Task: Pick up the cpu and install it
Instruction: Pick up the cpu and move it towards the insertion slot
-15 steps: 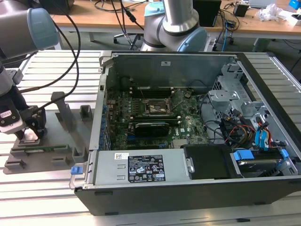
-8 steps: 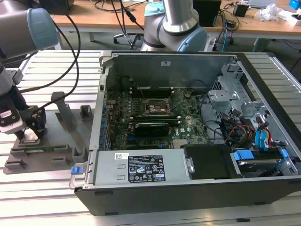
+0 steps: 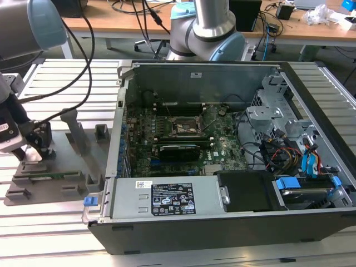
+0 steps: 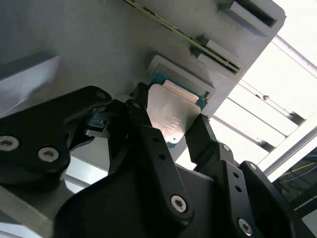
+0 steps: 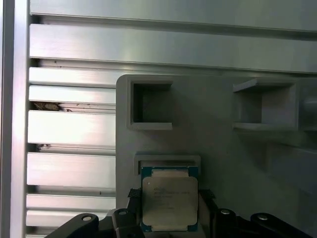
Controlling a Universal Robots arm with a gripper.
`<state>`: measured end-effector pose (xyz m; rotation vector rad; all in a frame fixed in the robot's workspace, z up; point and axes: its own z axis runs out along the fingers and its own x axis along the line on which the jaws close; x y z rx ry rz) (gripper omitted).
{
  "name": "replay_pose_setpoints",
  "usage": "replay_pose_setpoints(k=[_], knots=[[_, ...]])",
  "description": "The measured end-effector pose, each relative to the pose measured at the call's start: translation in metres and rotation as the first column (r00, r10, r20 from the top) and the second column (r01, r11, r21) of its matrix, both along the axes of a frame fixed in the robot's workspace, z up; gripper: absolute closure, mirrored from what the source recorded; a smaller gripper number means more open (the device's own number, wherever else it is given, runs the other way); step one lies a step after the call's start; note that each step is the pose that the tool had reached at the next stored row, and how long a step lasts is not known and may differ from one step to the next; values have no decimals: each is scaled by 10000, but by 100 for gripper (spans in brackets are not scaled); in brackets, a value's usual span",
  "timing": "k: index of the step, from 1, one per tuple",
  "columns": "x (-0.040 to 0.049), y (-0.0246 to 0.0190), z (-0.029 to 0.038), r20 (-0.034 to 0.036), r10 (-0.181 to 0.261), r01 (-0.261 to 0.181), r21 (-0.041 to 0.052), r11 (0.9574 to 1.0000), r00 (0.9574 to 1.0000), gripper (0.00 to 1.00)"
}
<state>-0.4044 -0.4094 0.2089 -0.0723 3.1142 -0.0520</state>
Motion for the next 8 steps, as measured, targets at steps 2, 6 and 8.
replay_pose_setpoints(k=[2,6,8], knots=[[0,0,26,0,-8,8,0,10000,10000,45],[0,33,99,0,-11,11,0,10000,10000,45],[-1,57,134,-1,-12,12,-1,10000,10000,45]])
